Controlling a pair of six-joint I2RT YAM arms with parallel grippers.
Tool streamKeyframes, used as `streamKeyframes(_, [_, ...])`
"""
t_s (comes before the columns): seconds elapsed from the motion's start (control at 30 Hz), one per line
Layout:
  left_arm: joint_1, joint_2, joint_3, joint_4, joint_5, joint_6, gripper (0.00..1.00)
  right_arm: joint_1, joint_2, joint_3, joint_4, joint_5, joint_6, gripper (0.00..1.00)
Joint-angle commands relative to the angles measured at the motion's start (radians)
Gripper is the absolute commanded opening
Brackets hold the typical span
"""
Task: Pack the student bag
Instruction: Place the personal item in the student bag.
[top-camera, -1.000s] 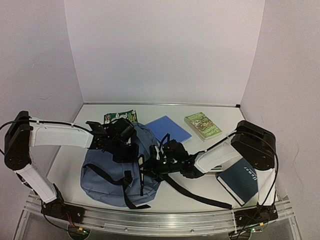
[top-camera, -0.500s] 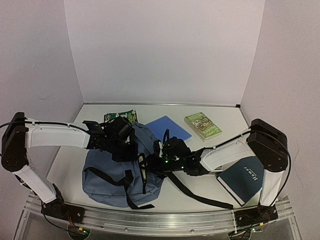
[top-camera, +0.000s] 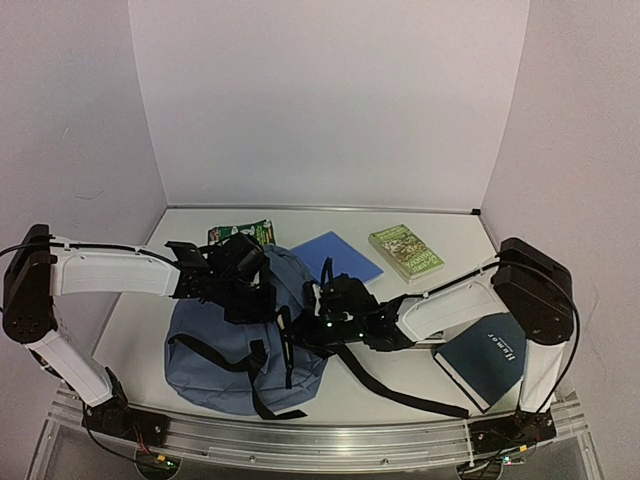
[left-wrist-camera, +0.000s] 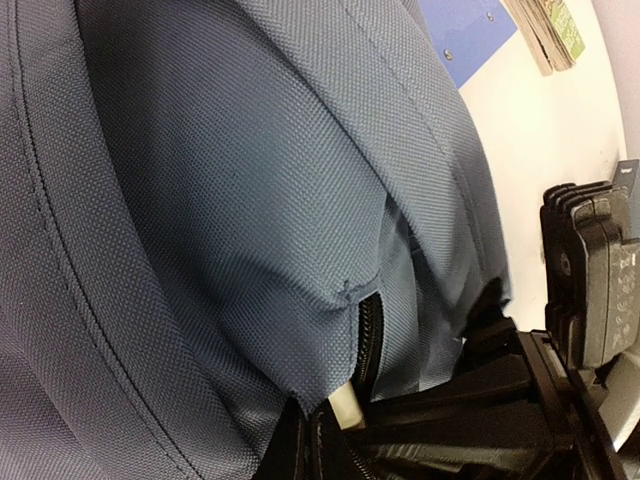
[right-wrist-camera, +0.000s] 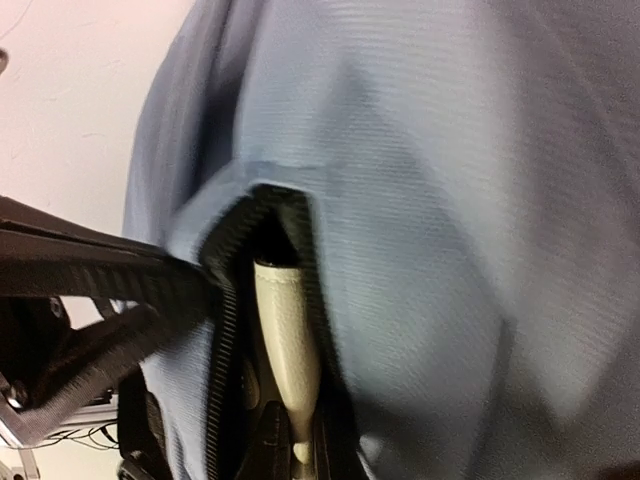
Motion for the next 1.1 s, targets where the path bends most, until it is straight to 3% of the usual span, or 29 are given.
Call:
streamKeyframes(0.0, [-0.006,-0.022,0.034,0.094,0.036,0.01,0.0,0.029,0.059,0.1,0.042,-0.043,-0.027,0.06])
streamKeyframes(0.23, [-0.006,-0.023,0.027,0.098,0.03,0.008,0.0,0.038,0.085,0.127,0.05,-0.033,-0.041,0.08])
streamKeyframes(0.33, [-0.002,-0.029,0.023,0.084,0.007,0.006,0.0,0.037,0.037,0.093,0.047,0.0,-0.069,0.16])
streamKeyframes(0.5, [0.027,-0.01,0.023,0.06,-0.005,-0.004,0.0,0.038,-0.115,-0.008,-0.009,0.066,-0.172,0.38])
streamKeyframes(0.63, [0.043,0.019,0.045,0.089,-0.004,0.012,0.0,0.051,-0.237,-0.072,-0.142,0.118,-0.274,0.46])
streamKeyframes(0.83, [0.083,0.085,0.103,0.132,0.043,0.058,0.0,0.113,-0.352,-0.069,-0.329,0.182,-0.406,0.46])
streamKeyframes(0.97, [0.089,0.101,0.137,0.12,0.071,0.088,0.01,0.14,-0.316,0.002,-0.491,0.264,-0.362,0.42])
streamKeyframes(1.07, [0.088,0.083,0.139,0.106,0.089,0.097,0.15,0.164,-0.285,0.02,-0.541,0.282,-0.298,0.41])
